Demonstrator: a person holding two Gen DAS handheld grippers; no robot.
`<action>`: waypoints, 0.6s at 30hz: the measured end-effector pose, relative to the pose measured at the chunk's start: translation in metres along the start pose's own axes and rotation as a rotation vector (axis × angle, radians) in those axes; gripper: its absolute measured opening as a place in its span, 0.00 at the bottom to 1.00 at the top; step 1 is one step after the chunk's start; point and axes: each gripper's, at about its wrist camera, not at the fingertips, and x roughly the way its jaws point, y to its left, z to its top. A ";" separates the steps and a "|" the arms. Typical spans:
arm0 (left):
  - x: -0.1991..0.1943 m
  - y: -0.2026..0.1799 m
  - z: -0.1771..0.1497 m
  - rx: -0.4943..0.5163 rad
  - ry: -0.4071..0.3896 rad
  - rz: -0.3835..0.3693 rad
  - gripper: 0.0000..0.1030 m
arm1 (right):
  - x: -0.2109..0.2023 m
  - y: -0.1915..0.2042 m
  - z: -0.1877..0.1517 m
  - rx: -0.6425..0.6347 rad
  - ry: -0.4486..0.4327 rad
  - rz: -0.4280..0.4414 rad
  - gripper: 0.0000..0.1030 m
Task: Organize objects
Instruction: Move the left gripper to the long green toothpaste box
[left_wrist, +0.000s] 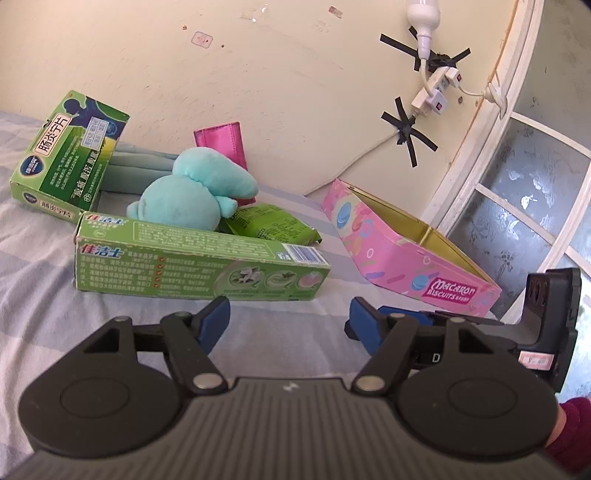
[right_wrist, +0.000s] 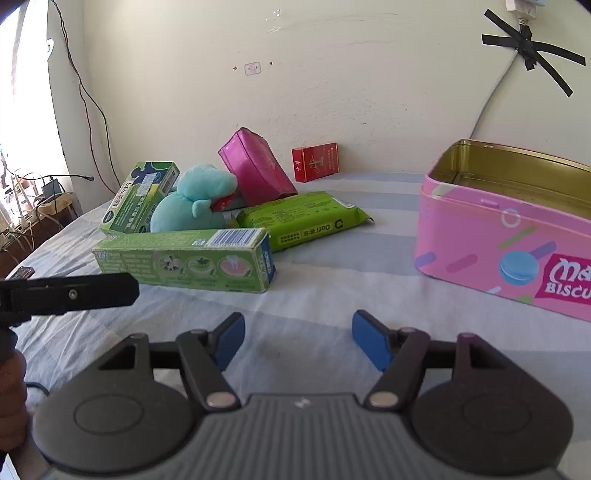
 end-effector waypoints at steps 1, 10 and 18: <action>0.000 0.000 0.000 0.000 -0.001 -0.001 0.71 | 0.000 0.000 0.000 -0.002 0.000 0.000 0.65; -0.008 0.001 0.001 0.000 -0.038 0.003 0.72 | 0.001 0.001 -0.001 -0.011 0.001 -0.004 0.67; -0.026 0.007 0.004 0.011 -0.087 0.055 0.77 | 0.003 0.004 -0.001 -0.033 0.007 -0.005 0.70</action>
